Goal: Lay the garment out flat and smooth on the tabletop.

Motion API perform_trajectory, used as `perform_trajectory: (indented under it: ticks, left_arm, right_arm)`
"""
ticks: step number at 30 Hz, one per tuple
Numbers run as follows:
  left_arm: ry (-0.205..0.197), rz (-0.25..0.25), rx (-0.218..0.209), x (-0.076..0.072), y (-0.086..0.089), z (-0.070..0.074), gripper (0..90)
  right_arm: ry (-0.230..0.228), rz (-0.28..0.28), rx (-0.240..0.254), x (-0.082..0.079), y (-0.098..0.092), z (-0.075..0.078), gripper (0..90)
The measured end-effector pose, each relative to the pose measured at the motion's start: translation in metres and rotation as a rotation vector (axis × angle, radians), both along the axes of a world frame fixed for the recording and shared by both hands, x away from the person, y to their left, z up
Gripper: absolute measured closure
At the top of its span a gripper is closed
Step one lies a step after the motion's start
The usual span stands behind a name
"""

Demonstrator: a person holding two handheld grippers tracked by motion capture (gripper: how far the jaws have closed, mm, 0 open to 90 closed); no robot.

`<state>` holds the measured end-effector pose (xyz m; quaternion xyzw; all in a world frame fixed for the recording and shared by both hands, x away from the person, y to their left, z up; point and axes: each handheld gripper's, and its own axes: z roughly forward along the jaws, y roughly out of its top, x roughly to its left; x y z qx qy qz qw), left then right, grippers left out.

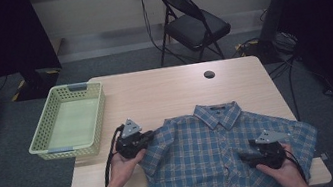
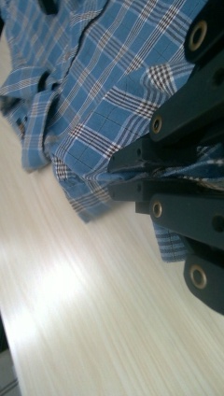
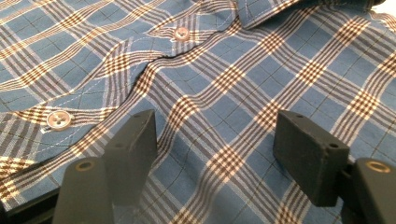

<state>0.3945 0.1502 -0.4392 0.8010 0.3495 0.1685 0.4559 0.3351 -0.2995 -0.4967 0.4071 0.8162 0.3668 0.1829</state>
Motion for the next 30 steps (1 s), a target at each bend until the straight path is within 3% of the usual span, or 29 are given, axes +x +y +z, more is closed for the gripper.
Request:
perform_trajectory:
  ticks: [13, 26, 30]
  left_arm:
    - [-0.023, 0.120, -0.010, 0.000, 0.064, 0.028, 85.0]
    - [0.029, 0.201, -0.011, -0.007, 0.098, 0.010, 78.7]
    - [0.027, 0.226, -0.020, -0.011, 0.104, 0.010, 65.2]
  right_arm:
    - [0.001, 0.001, 0.000, 0.000, 0.000, 0.000, 29.8]
    - [0.000, 0.002, 0.000, 0.000, 0.000, 0.000, 29.8]
    - [0.000, 0.002, -0.001, 0.000, 0.000, 0.000, 29.8]
